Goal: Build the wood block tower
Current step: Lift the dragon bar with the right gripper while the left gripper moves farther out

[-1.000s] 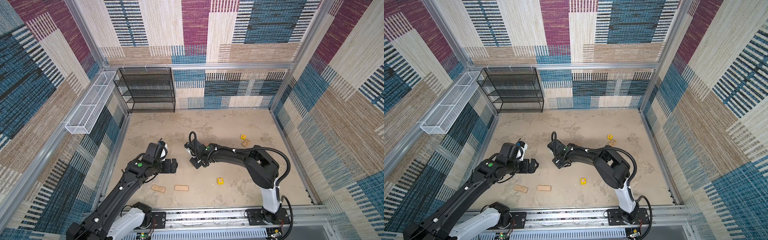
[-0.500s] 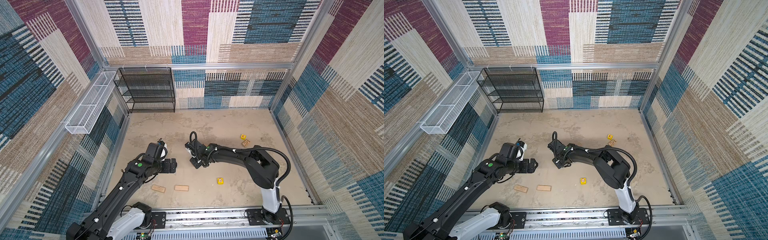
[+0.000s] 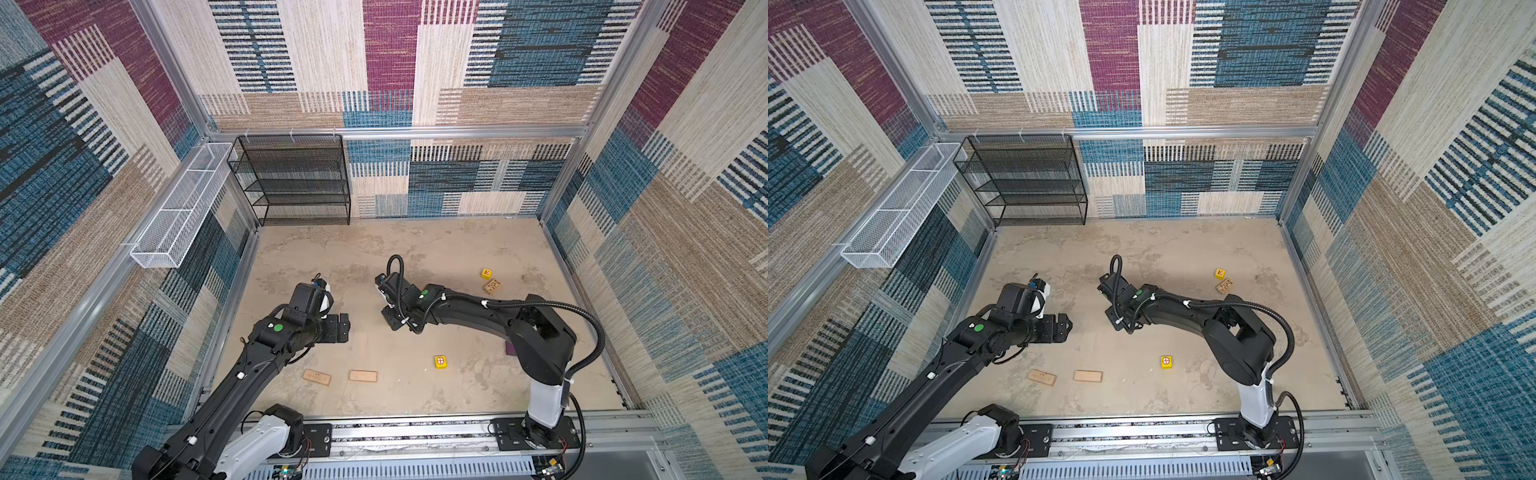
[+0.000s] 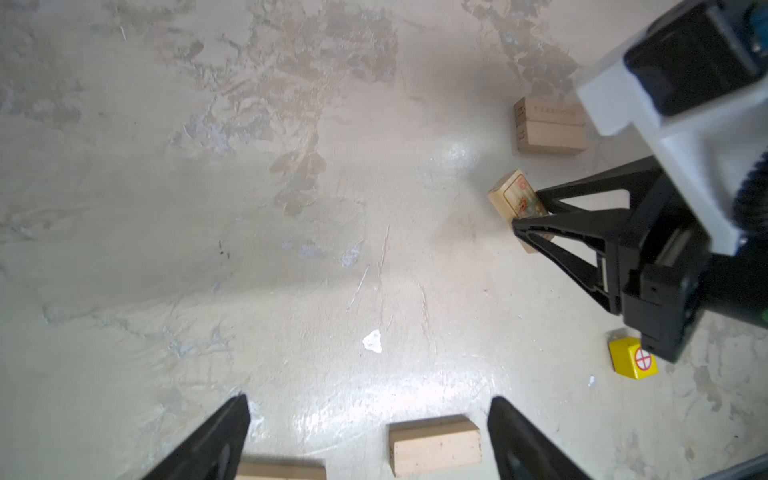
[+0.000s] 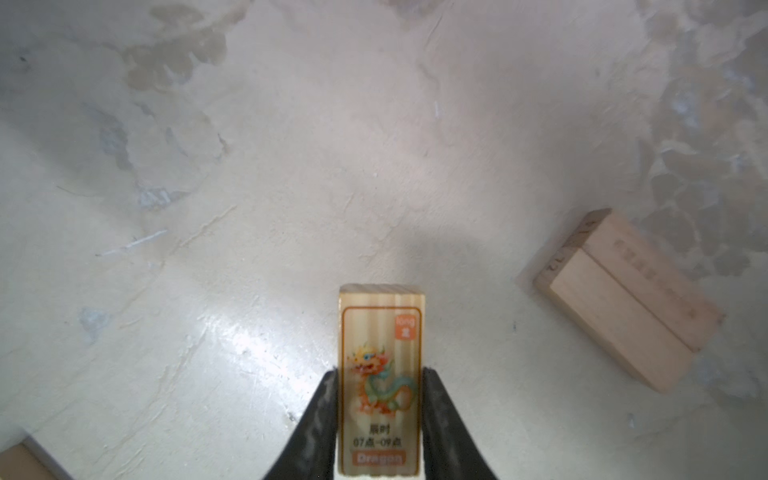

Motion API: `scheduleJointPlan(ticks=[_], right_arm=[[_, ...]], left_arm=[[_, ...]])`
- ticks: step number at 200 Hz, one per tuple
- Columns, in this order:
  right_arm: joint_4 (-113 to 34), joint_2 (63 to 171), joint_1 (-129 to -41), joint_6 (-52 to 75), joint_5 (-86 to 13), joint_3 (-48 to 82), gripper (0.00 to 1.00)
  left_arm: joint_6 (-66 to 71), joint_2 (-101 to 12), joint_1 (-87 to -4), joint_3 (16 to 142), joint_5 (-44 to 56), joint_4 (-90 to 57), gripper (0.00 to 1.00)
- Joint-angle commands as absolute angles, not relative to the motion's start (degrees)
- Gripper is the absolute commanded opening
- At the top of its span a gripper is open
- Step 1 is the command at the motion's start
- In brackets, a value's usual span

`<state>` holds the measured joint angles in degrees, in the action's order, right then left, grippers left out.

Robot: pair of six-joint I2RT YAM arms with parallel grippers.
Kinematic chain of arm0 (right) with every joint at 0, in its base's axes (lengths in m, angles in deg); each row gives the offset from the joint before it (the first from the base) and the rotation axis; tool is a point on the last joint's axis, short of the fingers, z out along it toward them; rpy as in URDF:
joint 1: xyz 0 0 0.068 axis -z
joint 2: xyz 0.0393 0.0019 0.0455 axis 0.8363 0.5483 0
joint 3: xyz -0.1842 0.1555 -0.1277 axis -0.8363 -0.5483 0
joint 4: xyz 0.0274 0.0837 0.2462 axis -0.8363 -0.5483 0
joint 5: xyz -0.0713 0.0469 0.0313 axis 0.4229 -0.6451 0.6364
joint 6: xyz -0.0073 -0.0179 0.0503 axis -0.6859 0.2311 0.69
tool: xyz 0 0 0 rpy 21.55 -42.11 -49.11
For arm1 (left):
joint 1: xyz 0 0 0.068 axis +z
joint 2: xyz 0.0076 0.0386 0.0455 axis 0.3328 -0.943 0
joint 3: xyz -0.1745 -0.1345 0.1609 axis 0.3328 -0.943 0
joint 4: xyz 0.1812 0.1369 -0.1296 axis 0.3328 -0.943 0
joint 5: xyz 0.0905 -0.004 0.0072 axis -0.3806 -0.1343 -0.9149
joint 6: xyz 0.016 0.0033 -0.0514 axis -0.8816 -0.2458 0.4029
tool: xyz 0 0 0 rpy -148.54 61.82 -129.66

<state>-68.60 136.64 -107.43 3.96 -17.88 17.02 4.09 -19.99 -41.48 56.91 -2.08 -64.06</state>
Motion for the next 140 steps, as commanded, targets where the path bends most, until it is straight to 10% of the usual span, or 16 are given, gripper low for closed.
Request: scheduleJointPlan(ticks=[1,140], right_arm=[[-64.7,133.8,-106.4,5.8,-15.0,16.4,0.0],[-56.3,113.1,-93.0,11.2,-16.9,-0.7,0.0]], left_arm=[[0.1,-22.8,-41.4,61.8,-3.8,-62.7,0.94],[-0.8,-54.6,-43.9,93.0,16.2,-57.0,0.85]])
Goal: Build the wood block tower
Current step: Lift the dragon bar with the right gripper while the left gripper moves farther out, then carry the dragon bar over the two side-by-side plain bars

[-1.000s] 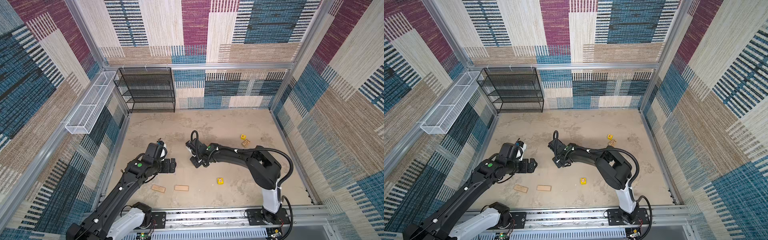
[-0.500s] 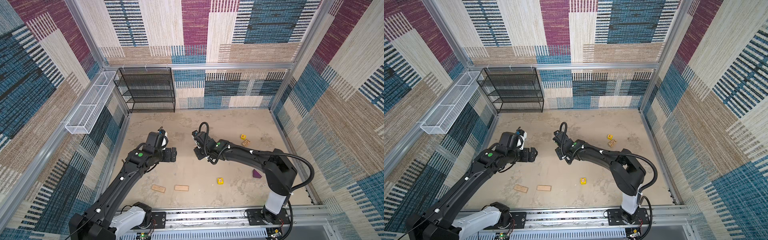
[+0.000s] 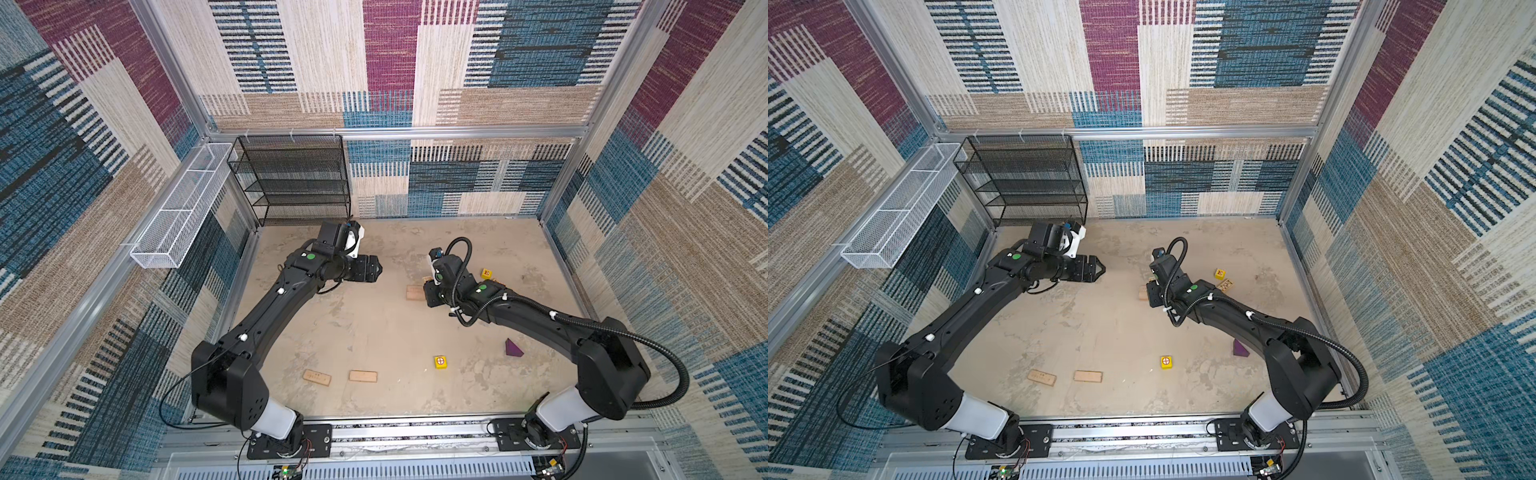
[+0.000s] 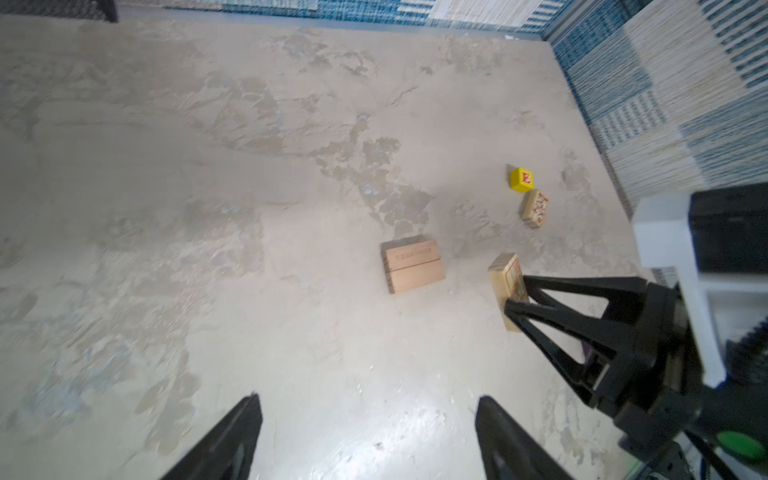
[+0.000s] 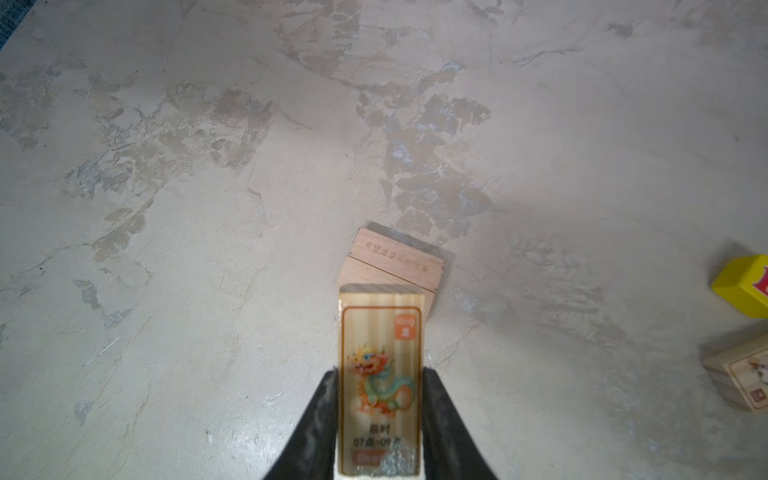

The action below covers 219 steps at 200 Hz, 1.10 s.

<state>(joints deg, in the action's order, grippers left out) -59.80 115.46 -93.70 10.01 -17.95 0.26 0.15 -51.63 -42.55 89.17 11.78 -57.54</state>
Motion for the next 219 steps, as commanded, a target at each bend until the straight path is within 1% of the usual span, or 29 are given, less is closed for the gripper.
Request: scheduleJointPlan(ticks=[1,25,58,99,123,155,192,219], right_arm=[[-56.3,113.0,-92.9,11.2,-17.0,-0.8,0.0],[-56.4,110.8,-92.2,11.8,-17.5,-1.8,0.0],[-55.8,110.1,-91.6,11.9,-20.4,-2.6,0.0],[-58.0,110.9,-91.7,17.4,-16.4,-0.9,0.0],[-59.6,112.3,-91.7,19.6,-16.4,0.5,0.0],[-61.3,115.6,-91.6,21.3,-20.4,2.9,0.0],[-61.9,118.8,-91.6,21.0,-20.1,4.6,0.0],[-60.4,119.8,-91.6,20.5,-20.7,5.8,0.0]], left_arm=[[-0.9,-54.8,-44.0,93.2,16.2,-57.0,0.85],[-1.5,-57.7,-45.9,95.7,17.3,-57.0,0.83],[-3.0,-57.5,-46.0,94.0,19.6,-56.7,0.83],[-5.0,-54.0,-46.0,92.7,19.2,-56.8,0.84],[-6.0,-52.3,-45.8,92.3,18.2,-57.2,0.84],[-6.8,-50.0,-45.7,91.8,16.9,-57.7,0.85],[-7.1,-48.2,-45.7,91.3,15.9,-58.2,0.86],[-4.9,-47.7,-45.2,90.3,18.4,-57.4,0.86]])
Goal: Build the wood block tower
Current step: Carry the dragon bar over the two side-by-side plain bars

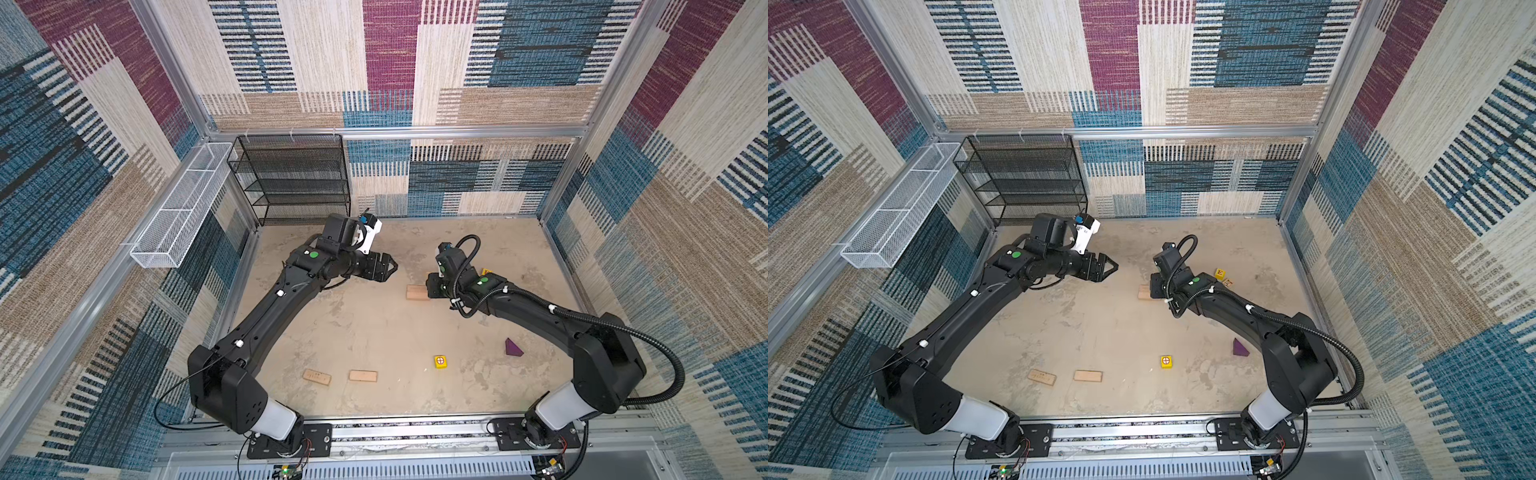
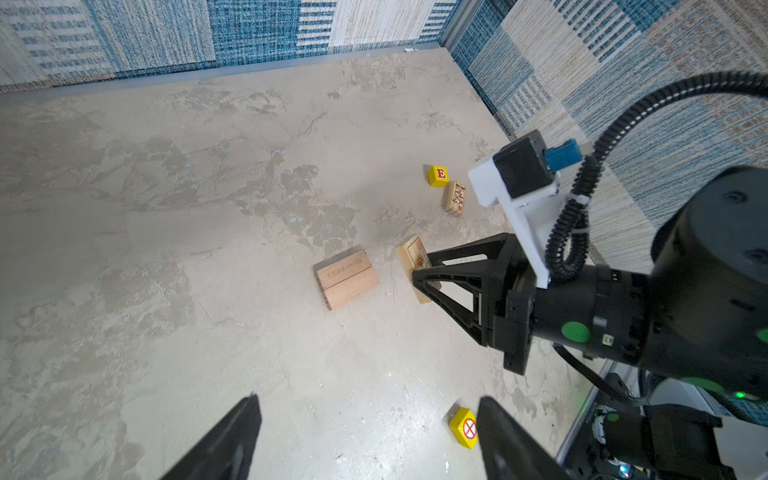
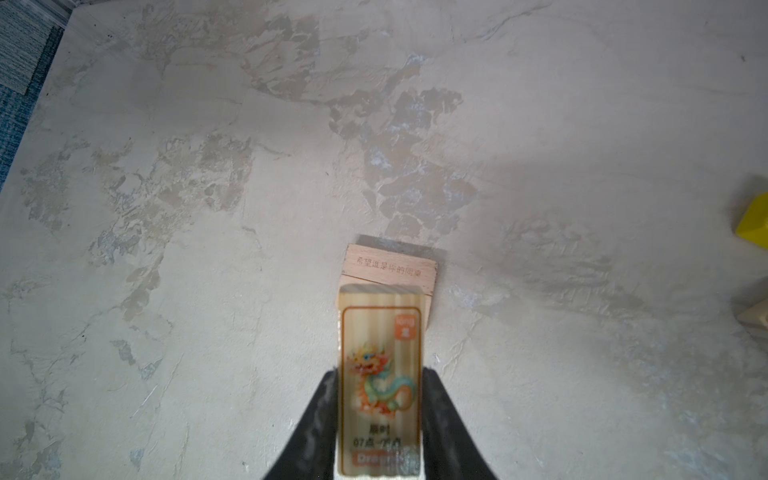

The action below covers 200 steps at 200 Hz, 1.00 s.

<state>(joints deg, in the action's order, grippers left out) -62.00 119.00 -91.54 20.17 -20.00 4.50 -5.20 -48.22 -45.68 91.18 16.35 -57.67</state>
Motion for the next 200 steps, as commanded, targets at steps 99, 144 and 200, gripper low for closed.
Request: scheduleJointPlan(ticks=[99,144,200], right_arm=[[-60.5,125.9,-91.5,19.0,-23.8,8.7,0.0],[-65.6,131.7,-91.5,21.2,-20.4,12.9,0.0],[-70.4,137.3,-91.5,23.7,-16.9,17.7,0.0]], left_arm=[[0.0,-51.6,-44.9,89.5,26.5,-56.1,0.85],[0.0,-51.1,-44.9,89.3,26.3,-56.1,0.85],[-0.1,-50.8,-44.8,89.2,25.8,-56.1,0.85]])
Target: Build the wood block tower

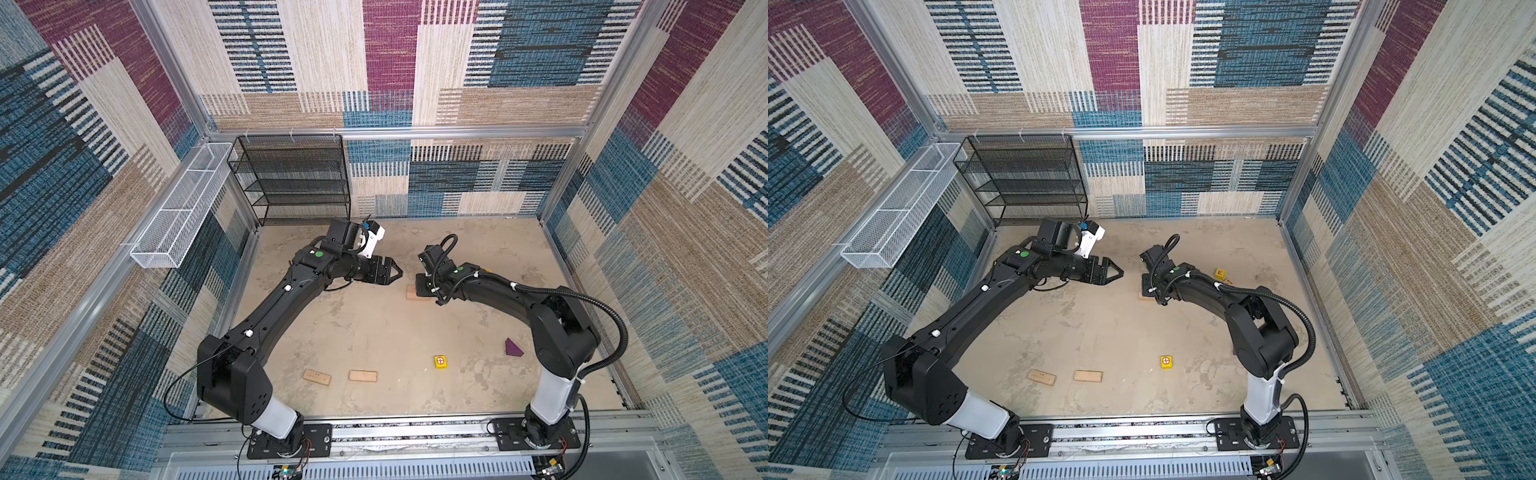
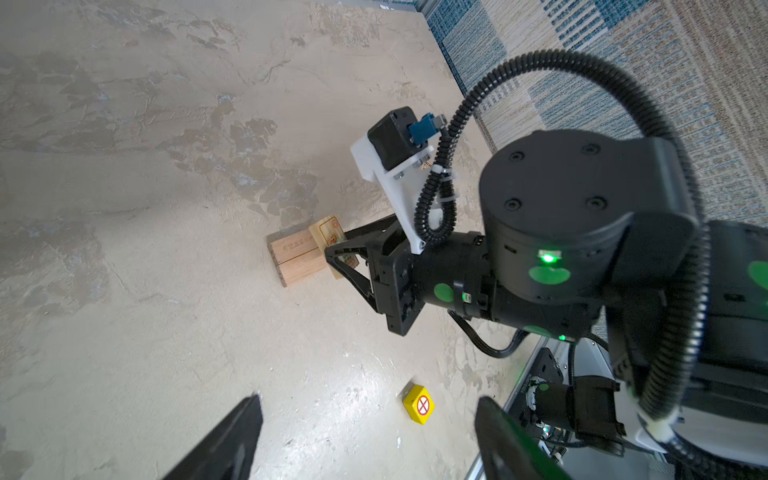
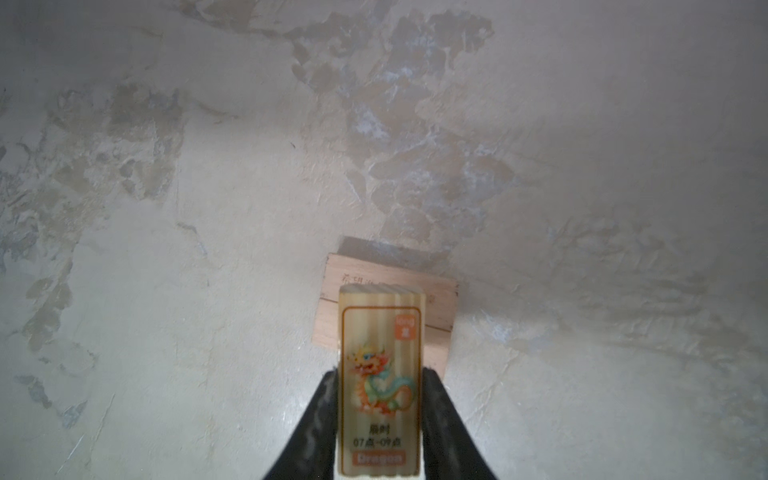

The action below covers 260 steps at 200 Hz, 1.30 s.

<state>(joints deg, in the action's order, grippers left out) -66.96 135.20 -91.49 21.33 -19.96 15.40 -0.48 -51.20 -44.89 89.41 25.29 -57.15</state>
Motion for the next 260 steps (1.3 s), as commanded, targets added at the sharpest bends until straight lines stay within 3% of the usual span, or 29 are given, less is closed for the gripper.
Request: scheduleJointPlan(ticks=[1,260], right_arm=[[-70.5,137.4,-91.5,23.8,-16.9,17.8,0.0],[-74.8,144.3,-91.8,26.5,-16.2,25.2,0.1]], left_arm=[[-0.1,-50.8,-44.8,89.2,25.8,-56.2,0.85],[0.4,-50.8,-44.0,89.1,26.5,-56.0,0.85]])
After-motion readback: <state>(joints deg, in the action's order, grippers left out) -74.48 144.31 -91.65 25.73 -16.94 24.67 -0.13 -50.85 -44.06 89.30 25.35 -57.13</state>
